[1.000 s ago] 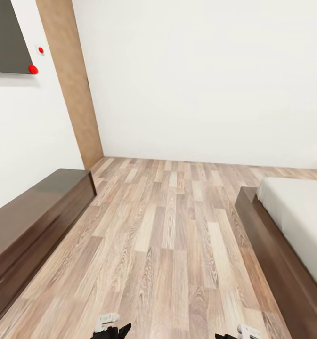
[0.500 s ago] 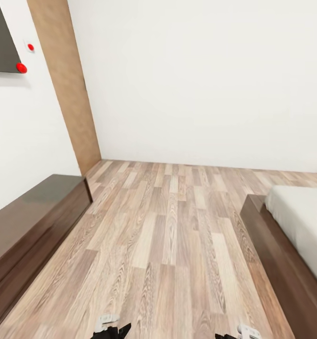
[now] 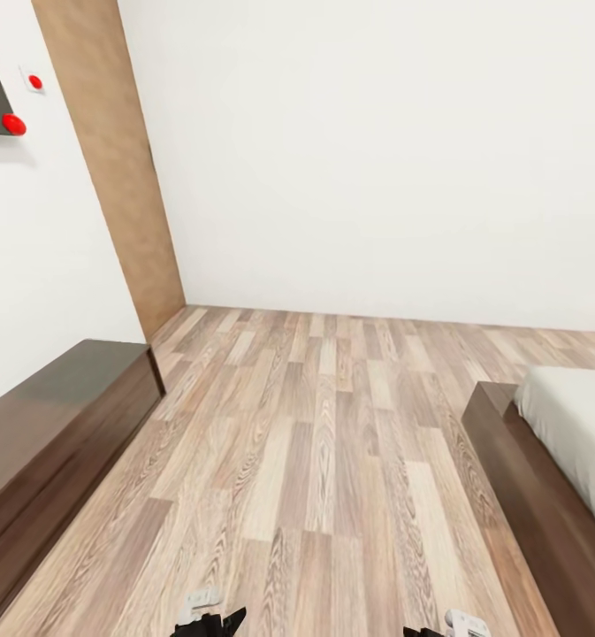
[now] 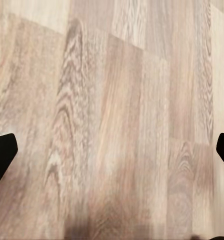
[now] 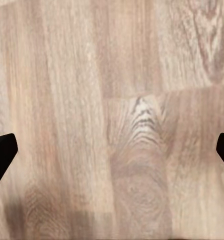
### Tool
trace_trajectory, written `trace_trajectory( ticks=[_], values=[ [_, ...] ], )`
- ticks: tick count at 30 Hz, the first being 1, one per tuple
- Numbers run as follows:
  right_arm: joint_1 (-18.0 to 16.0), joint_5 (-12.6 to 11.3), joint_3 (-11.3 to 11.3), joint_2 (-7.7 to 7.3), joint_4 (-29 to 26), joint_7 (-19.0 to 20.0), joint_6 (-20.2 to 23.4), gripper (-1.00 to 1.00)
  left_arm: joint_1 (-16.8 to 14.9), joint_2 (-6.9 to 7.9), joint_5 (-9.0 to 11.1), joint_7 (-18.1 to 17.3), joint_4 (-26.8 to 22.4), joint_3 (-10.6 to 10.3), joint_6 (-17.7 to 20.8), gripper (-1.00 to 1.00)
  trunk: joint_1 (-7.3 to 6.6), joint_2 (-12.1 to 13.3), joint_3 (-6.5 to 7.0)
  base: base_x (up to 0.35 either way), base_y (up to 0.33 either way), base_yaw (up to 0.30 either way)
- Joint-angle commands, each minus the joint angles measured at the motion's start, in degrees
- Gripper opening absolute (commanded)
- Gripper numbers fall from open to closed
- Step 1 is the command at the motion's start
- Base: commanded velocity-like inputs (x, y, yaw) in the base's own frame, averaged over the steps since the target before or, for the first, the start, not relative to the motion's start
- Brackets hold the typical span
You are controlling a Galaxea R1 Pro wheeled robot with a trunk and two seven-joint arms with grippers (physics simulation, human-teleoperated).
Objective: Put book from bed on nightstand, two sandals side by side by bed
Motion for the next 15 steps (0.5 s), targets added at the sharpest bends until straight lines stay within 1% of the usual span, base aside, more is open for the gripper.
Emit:
trace_trajectory(
  ticks=[1,3,6,15],
  values=[
    [0.0,-0.4,-0.1,0.00,0.0,0.3,0.1,1.00,0.0,-0.02,-0.1,-0.3,0.1,0.4,-0.1,1.00,0.02,0.0,-0.05,0.216,0.000,-0.043],
    [0.0,-0.4,-0.1,0.01,0.0,0.3,0.1,1.00,0.0,-0.02,-0.1,-0.3,0.1,0.4,-0.1,1.00,0.02,0.0,-0.05,0.148,0.000,-0.086],
    [0.0,-0.4,-0.1,0.01,0.0,0.3,0.1,1.00,0.0,-0.02,-0.1,-0.3,0.1,0.4,-0.1,1.00,0.02,0.0,-0.06,0.051,0.000,-0.178],
    [0.0,-0.4,-0.1,0.02,0.0,0.3,0.1,1.00,0.0,-0.02,-0.1,-0.3,0.1,0.4,-0.1,1.00,0.02,0.0,-0.23,0.006,0.000,-0.248]
  ],
)
